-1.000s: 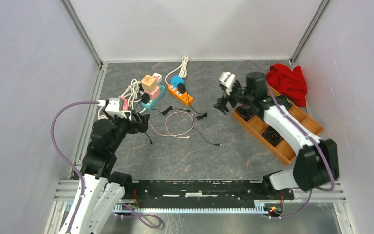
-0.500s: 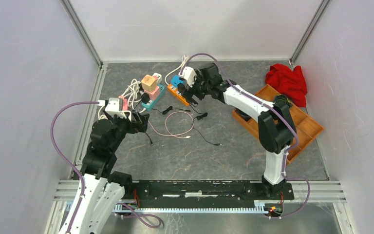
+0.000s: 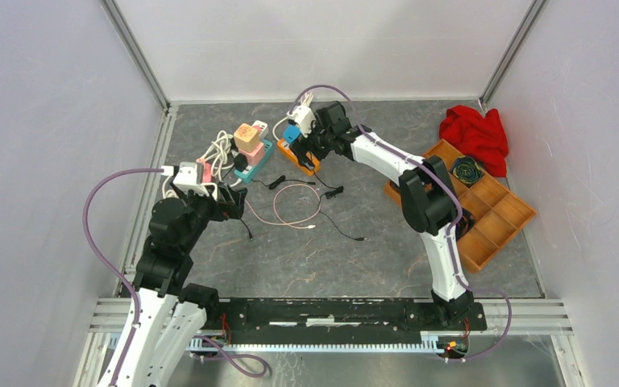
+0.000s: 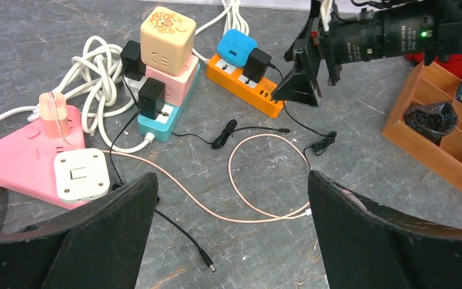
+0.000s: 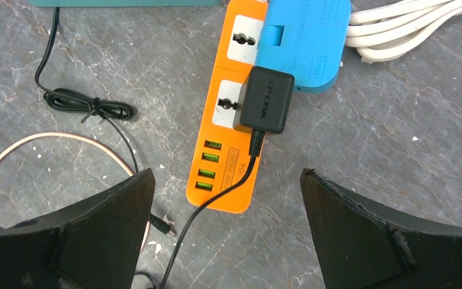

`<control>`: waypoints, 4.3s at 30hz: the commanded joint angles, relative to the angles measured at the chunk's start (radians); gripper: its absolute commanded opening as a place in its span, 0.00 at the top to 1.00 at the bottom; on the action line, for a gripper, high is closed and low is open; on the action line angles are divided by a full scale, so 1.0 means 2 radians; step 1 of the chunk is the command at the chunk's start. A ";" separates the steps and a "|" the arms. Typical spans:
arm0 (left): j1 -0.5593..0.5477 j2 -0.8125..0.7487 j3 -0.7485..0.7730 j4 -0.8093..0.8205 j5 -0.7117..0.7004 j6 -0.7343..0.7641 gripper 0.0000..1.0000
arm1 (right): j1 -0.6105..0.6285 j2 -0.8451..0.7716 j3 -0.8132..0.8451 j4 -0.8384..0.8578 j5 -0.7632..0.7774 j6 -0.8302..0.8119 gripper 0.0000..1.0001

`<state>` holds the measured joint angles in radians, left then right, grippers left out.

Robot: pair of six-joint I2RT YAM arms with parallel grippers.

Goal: Pull the plug off the socket
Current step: Pick up the socket from the center of the board.

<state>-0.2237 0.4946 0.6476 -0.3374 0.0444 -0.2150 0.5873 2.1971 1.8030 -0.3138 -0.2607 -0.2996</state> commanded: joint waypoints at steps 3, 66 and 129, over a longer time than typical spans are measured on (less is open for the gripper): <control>0.002 -0.008 0.002 0.022 0.005 0.024 0.00 | 0.002 0.041 0.048 0.002 0.007 0.025 0.02; 0.002 -0.034 -0.001 0.026 0.007 0.024 0.00 | -0.081 -0.118 -0.123 0.099 -0.094 -0.021 1.00; -0.001 -0.012 -0.016 0.034 0.026 0.020 0.00 | -0.131 -0.313 -0.057 0.091 -0.103 0.032 1.00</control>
<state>-0.2249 0.4747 0.6147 -0.3145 0.0986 -0.2153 0.3271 1.5711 1.5494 -0.3576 -0.4744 -0.3447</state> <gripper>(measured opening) 0.994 0.567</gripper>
